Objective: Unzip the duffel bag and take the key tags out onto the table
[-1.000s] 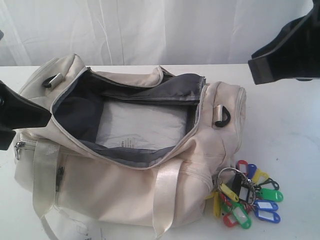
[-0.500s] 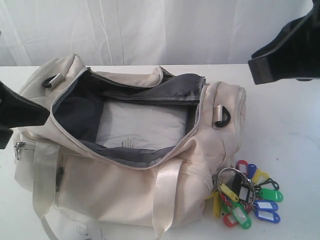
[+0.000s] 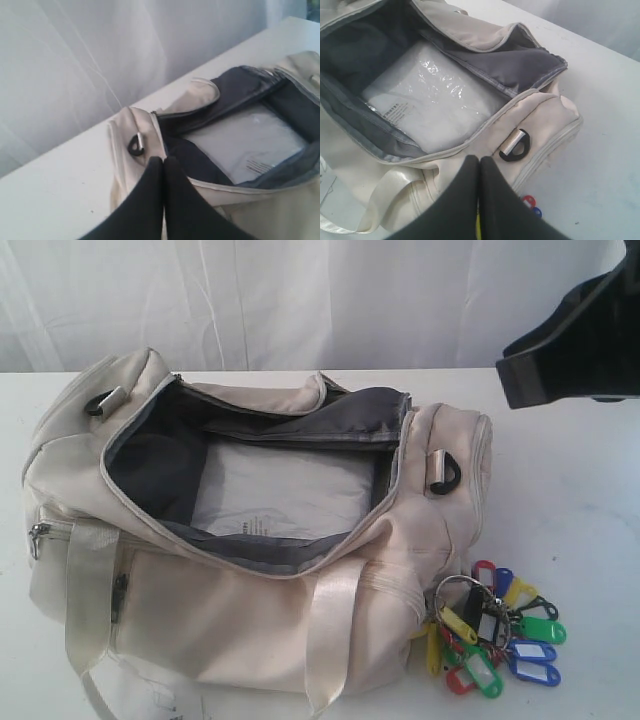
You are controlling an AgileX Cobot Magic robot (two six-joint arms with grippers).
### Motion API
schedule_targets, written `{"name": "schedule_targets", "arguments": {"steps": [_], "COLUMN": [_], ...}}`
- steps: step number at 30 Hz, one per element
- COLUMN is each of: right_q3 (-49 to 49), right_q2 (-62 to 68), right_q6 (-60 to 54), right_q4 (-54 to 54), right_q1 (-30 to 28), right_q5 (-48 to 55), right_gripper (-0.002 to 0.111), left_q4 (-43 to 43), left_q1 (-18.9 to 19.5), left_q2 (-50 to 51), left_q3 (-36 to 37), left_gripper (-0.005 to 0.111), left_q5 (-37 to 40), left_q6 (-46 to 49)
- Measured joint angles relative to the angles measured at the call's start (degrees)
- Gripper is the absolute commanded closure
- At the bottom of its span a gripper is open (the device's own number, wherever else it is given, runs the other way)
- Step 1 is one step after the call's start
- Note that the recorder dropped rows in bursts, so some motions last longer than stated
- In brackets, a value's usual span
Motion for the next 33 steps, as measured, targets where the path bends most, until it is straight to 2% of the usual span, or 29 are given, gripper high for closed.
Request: {"name": "schedule_targets", "arguments": {"steps": [4,18,23,27,33], "right_q3": [0.0,0.0,0.0,0.0,0.0], "right_q2": [0.0,0.0,0.0,0.0,0.0], "right_q6": [0.0,0.0,0.0,0.0,0.0], "right_q4": [0.0,0.0,0.0,0.0,0.0], "right_q1": [0.0,0.0,0.0,0.0,0.0], "right_q5": [0.0,0.0,0.0,0.0,0.0], "right_gripper": [0.108,0.108,0.108,0.108,0.108], "left_q4": [0.1,0.1,-1.3,-1.7,-1.8], "left_q1": [1.4,1.4,1.7,2.1,2.7], "left_q2": [-6.3,-25.2,-26.5,-26.5,-26.5], "left_q3": [0.0,0.0,0.9,6.1,18.5], "left_gripper": [0.107,0.107,0.107,0.107,0.107], "left_q5": [-0.1,0.0,-0.6,-3.6,-5.6], "left_q6": [0.0,0.0,0.0,0.0,0.0]}}
